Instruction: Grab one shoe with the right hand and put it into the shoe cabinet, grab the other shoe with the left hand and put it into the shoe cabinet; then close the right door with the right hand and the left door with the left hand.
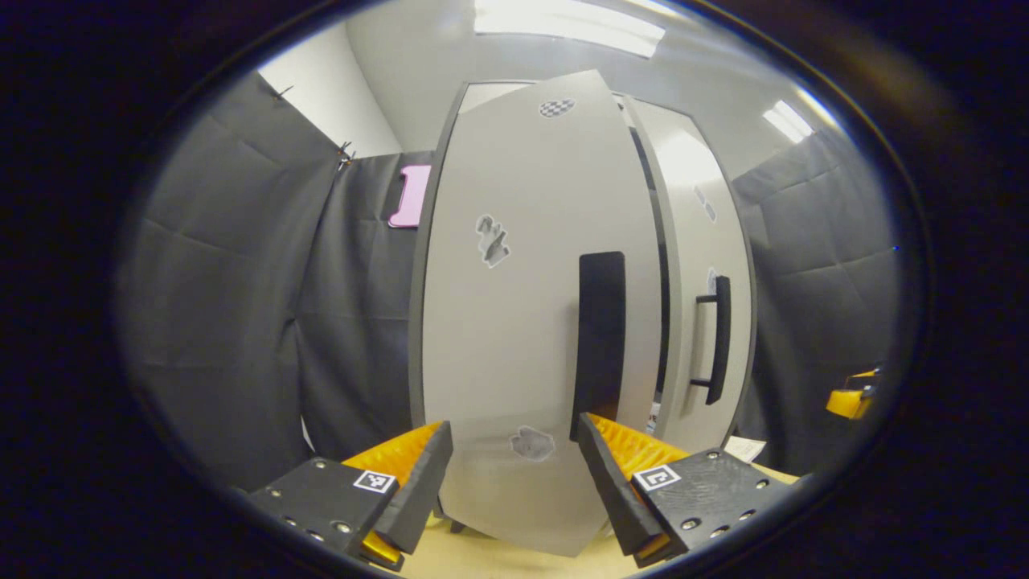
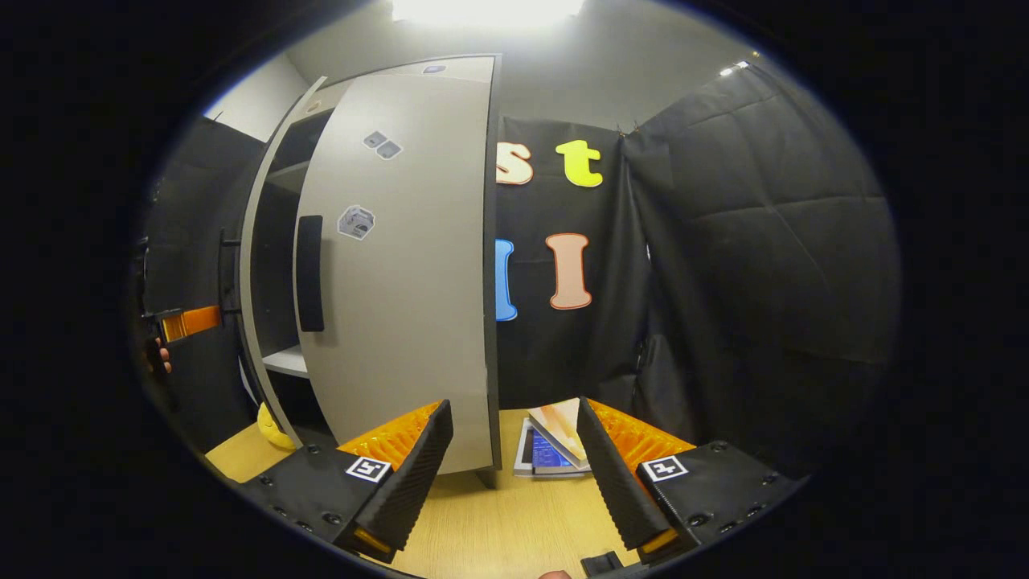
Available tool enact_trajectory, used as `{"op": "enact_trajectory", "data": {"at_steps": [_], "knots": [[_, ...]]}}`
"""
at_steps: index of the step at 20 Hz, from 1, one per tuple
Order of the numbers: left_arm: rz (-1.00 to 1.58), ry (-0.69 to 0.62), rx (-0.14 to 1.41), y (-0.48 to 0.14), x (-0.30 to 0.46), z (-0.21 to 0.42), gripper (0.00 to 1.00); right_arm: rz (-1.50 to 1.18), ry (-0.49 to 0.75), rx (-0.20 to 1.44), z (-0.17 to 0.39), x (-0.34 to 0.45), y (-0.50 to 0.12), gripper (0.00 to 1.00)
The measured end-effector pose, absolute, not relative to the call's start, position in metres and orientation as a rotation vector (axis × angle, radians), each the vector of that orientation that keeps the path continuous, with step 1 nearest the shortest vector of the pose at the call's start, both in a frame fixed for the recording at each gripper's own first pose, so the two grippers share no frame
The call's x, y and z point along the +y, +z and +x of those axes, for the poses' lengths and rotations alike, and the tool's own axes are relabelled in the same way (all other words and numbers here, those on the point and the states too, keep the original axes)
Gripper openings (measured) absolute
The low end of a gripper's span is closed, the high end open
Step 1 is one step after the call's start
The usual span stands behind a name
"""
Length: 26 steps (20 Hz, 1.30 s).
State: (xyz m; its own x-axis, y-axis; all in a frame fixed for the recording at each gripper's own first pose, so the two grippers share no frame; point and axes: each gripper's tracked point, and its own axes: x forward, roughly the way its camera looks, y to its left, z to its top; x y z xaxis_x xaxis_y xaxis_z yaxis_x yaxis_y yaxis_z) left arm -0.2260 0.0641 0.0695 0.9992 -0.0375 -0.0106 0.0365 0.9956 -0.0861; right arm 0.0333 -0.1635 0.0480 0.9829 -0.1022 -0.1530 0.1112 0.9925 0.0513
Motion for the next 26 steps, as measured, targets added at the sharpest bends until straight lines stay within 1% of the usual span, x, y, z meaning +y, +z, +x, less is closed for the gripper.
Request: {"op": "enact_trajectory", "data": {"at_steps": [4, 8, 14, 20, 21, 22, 23, 26], "knots": [[-0.053, -0.011, 0.014, 0.068, 0.071, -0.244, 0.91, 0.100, -0.043, 0.121, 0.038, -0.150, 0.055, 0.97], [0.011, 0.000, -0.011, 0.073, 0.084, -0.272, 0.92, 0.095, -0.007, 0.083, 0.029, -0.128, 0.070, 0.96], [0.016, 0.004, -0.010, 0.073, 0.103, -0.329, 0.92, 0.082, 0.024, 0.045, -0.012, -0.098, 0.088, 0.96], [0.013, 0.022, -0.007, 0.068, 0.126, -0.386, 0.92, 0.072, 0.046, 0.028, -0.057, -0.074, 0.093, 0.96], [0.015, 0.026, -0.007, 0.068, 0.130, -0.393, 0.92, 0.068, 0.046, 0.026, -0.063, -0.071, 0.094, 0.92], [0.017, 0.029, -0.006, 0.067, 0.133, -0.400, 0.92, 0.064, 0.048, 0.026, -0.069, -0.068, 0.093, 0.92], [0.017, 0.034, -0.001, 0.066, 0.136, -0.405, 0.92, 0.061, 0.050, 0.026, -0.072, -0.066, 0.092, 0.96], [0.022, 0.052, 0.001, 0.064, 0.144, -0.414, 0.92, 0.058, 0.056, 0.025, -0.079, -0.061, 0.091, 0.96]]}}
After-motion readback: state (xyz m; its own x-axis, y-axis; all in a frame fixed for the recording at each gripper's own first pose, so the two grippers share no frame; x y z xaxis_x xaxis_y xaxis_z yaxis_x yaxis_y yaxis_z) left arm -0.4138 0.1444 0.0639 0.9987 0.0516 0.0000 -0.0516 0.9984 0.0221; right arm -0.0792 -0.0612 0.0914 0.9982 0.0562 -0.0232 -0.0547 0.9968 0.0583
